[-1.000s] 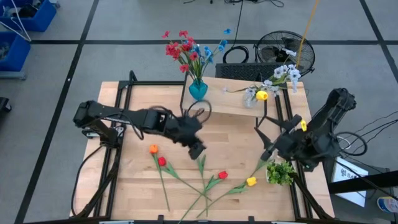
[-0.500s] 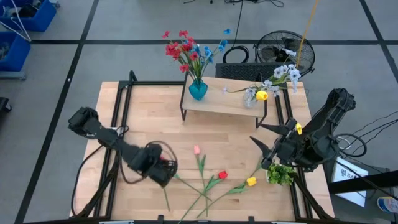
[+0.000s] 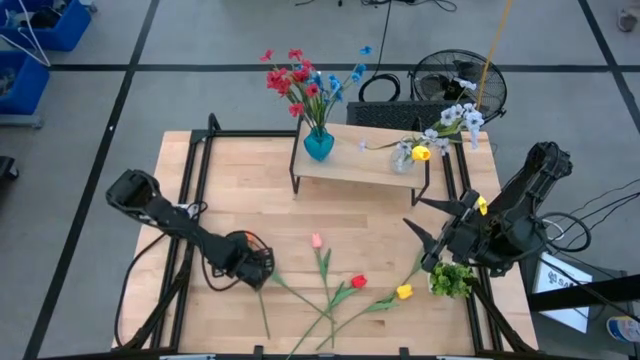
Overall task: Pick and place flowers into a vace then onto a shelf
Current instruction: Put the orange tulip into the blue vase on the shelf
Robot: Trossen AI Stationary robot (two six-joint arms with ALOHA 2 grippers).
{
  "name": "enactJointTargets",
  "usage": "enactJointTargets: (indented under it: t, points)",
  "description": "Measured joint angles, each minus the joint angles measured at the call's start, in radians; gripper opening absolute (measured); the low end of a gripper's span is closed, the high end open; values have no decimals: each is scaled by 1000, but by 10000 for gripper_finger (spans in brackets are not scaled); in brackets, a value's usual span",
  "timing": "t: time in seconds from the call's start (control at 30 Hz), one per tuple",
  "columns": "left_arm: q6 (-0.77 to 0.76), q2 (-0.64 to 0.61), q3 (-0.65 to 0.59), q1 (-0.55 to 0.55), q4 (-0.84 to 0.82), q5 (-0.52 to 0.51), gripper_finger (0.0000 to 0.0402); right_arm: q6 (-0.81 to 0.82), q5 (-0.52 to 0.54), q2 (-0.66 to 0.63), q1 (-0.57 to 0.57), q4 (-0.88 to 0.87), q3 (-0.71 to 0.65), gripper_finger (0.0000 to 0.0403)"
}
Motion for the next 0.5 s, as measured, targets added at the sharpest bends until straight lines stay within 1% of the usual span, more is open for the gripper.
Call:
enactJointTargets:
  t: [0.1, 0.17, 0.23, 0.33, 0.37, 0.47, 0.5]
  points:
    - [84, -3, -17, 23, 13, 49, 156, -1, 1, 0, -2, 3, 0, 228]
    - [146, -3, -19, 31, 13, 61, 141, -2, 0, 0, -7, 3, 0, 228]
    - [197, -2, -22, 37, 20, 64, 107, -2, 1, -1, -19, 4, 0, 228]
    - [278, -2, -25, 53, 45, 84, 33, -13, 0, -1, -45, 4, 0, 228]
    - [292, -2, -23, 58, 52, 96, 19, -19, 0, -1, -53, 3, 0, 228]
    - [300, -34, 8, 60, 24, 100, 16, -23, 0, -1, -76, 3, 0, 228]
    - [301, -46, 26, 60, -5, 75, 14, -23, 0, -1, -82, 3, 0, 228]
